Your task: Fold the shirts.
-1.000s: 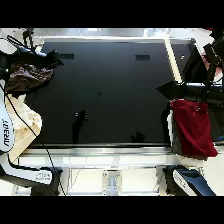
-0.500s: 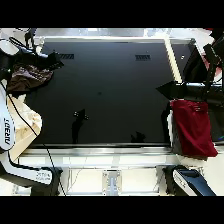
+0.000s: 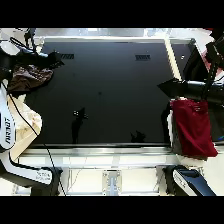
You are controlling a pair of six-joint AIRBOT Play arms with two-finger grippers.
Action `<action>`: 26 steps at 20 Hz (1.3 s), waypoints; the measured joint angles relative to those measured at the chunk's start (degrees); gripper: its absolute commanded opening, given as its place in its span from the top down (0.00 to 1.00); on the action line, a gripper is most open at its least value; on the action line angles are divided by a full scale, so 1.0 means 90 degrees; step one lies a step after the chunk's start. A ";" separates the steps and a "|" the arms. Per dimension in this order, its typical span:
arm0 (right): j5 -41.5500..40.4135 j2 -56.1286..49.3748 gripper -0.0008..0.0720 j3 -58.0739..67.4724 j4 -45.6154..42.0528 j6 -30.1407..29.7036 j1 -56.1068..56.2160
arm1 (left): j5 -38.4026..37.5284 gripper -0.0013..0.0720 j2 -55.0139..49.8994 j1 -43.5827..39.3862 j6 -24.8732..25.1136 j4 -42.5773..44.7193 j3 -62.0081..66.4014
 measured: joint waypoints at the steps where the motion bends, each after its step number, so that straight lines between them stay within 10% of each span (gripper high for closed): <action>1: -0.0049 -0.0002 0.33 0.0000 0.0022 -0.0002 0.0000 | 0.0034 0.96 -0.0005 0.0012 0.0000 0.0002 0.0000; 4: -0.0121 0.0000 0.33 0.0000 0.0066 0.0000 0.0000 | 0.0124 0.95 -0.0032 0.0027 0.0002 0.0070 0.0000; 5: -0.0143 0.0000 0.33 0.0000 0.0063 0.0000 0.0000 | 0.0189 0.75 -0.0039 0.0034 0.0024 0.0214 0.0000; 7: -0.0163 0.0000 0.33 0.0000 0.0070 -0.0002 0.0000 | 0.0296 0.02 -0.0049 0.0107 0.0024 0.0901 0.0000; 15: -0.0357 -0.0002 0.33 0.0000 0.0092 0.0000 0.0000 | -0.0117 0.03 -0.0078 0.1564 -0.1411 0.4847 0.0000; 26: -0.0595 -0.0015 0.33 0.0000 0.0726 0.0245 0.0000 | -0.0542 0.03 -0.1263 0.4252 -0.1809 0.3597 0.0000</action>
